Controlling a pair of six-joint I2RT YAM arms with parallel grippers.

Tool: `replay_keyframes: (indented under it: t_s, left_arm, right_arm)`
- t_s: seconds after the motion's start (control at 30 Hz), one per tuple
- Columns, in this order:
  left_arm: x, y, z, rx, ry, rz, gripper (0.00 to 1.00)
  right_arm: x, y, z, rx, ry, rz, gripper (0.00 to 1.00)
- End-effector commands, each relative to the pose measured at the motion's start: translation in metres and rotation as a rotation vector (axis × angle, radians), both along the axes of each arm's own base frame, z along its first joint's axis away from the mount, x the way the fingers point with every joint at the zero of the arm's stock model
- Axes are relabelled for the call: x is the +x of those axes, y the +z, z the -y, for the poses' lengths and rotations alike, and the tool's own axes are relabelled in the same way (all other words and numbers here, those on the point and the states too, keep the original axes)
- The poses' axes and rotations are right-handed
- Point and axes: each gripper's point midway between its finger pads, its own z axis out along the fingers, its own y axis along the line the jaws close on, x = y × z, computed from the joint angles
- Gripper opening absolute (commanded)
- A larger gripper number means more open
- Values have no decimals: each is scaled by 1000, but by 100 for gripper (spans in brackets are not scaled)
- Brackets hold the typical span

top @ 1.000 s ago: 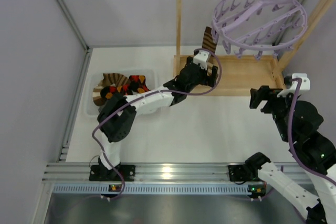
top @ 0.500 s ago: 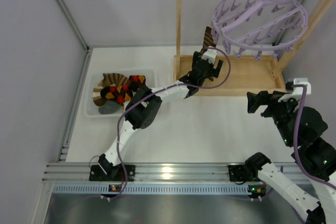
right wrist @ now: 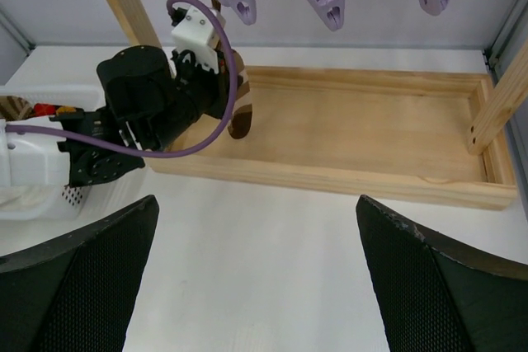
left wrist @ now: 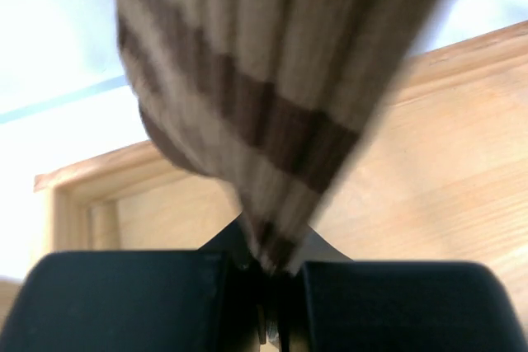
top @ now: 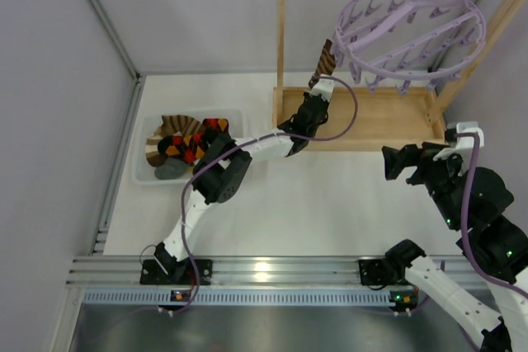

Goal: Remove the socks clipped to the hanger

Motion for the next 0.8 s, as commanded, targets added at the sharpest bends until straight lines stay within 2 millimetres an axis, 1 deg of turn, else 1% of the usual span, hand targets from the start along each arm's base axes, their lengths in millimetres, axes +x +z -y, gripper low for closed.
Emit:
replay_keyframes:
  t_s: [0.0, 0.03, 0.07, 0.1, 0.13, 0.17, 0.2, 0.23, 0.27, 0.3, 0.33, 0.37, 0.4, 0.43, 0.47, 0.53, 0.57, 0.63, 0.67, 0.73, 0.77]
  left_arm:
    - [-29, 95, -10, -149, 47, 108, 0]
    - [-35, 97, -13, -151, 57, 104, 0]
    - [-47, 117, -13, -175, 51, 120, 0]
    - [-54, 106, -17, -152, 65, 101, 0]
    - [-60, 109, -26, -153, 111, 103, 0]
    - [-71, 108, -24, -143, 104, 98, 0]
    - [-80, 121, -28, -157, 105, 109, 0]
    - [-88, 107, -34, -133, 113, 87, 0]
    - [-99, 106, -33, -130, 114, 82, 0]
    - [-107, 117, -37, -146, 114, 89, 0]
    - [-116, 103, -41, -120, 119, 71, 0]
    - [-127, 105, -38, -121, 117, 71, 0]
    - [-134, 102, -38, -114, 113, 66, 0]
    - [-141, 110, -41, -127, 111, 73, 0]
    - [-155, 99, -37, -105, 94, 60, 0]
    - [-170, 99, -36, -102, 82, 56, 0]
    - [-184, 89, -29, -82, 55, 45, 0]
    - [-199, 85, -22, -72, 27, 40, 0]
    - [-213, 81, -12, -60, -1, 38, 0]
    - [-226, 77, -6, -34, -6, 44, 0]
    - [-242, 75, 4, -26, -40, 44, 0]
  right_arm:
    - [1, 15, -4, 42, 13, 43, 99]
    - [0, 16, -4, 48, 16, 44, 99]
    - [-1, 17, -4, 51, 18, 47, 99]
    - [-4, 18, -3, 57, 21, 51, 99]
    - [-6, 19, -2, 61, 21, 55, 99]
    - [-7, 20, -1, 64, 22, 57, 99]
    - [-9, 20, 0, 67, 20, 58, 100]
    - [-11, 20, 1, 70, 20, 58, 100]
    - [-12, 21, 3, 69, 14, 61, 99]
    - [-14, 21, 5, 69, 10, 58, 99]
    - [-15, 22, 6, 73, 6, 62, 99]
    - [-18, 25, 8, 78, 3, 68, 99]
    - [-19, 25, 10, 75, -1, 68, 100]
    - [-21, 26, 11, 75, 0, 67, 100]
    - [-23, 30, 13, 79, -9, 74, 99]
    - [-26, 29, 17, 73, -16, 69, 99]
    - [-27, 32, 19, 74, -22, 73, 99]
    - [-29, 33, 20, 73, -24, 72, 99]
    - [-30, 35, 21, 74, -25, 73, 99]
    - [-30, 36, 24, 65, -36, 71, 100]
    - [-32, 39, 27, 64, -46, 74, 100]
